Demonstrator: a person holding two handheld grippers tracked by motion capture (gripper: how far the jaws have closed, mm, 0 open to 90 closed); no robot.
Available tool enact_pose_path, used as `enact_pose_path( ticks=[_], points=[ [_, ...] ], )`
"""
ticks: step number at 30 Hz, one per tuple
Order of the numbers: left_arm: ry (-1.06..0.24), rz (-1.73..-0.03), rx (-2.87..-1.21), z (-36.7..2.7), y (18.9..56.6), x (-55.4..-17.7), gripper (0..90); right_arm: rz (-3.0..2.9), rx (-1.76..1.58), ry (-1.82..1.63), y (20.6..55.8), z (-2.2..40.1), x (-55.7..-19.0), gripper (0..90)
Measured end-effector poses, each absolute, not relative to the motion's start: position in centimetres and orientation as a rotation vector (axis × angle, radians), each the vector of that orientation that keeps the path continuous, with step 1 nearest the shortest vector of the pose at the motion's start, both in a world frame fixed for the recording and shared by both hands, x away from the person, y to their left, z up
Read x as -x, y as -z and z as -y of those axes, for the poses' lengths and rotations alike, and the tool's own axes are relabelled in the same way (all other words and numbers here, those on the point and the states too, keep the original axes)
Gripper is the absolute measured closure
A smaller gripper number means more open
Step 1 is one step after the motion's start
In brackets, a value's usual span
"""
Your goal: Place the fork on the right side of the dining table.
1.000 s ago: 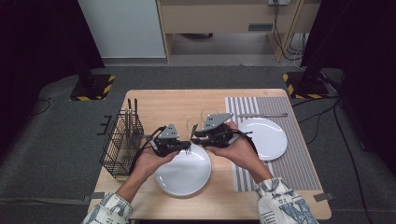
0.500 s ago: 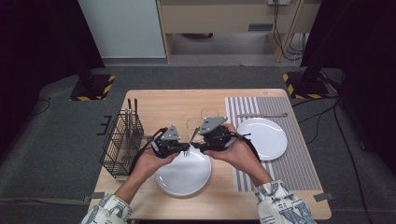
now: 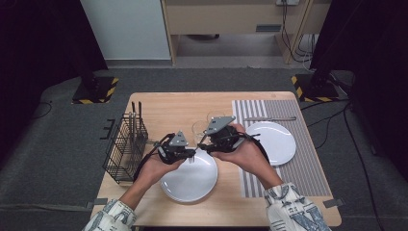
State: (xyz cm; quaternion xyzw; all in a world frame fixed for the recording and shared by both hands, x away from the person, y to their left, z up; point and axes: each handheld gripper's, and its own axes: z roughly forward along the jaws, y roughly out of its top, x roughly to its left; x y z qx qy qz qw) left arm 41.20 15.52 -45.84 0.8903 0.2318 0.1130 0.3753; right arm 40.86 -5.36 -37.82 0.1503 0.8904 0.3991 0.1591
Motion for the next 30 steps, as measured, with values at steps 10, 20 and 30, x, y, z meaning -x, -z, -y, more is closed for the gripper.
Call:
enact_pose_path(
  ticks=[10,20,30],
  points=[
    [-0.273,-0.588,-2.292,-15.1,46.1,-41.2,87.0,-2.511,-0.455,-1.172,37.5,5.2,-41.2,49.6],
    [-0.253,-0.589,-2.273,-15.5,46.1,-41.2,87.6,-2.477,-0.496,-1.141,37.6,5.8,-41.5,50.8],
    [-0.236,-0.596,-2.265,-15.8,46.0,-41.3,88.1,-2.455,-0.558,-1.145,38.9,7.1,-42.3,50.7]
  ],
)
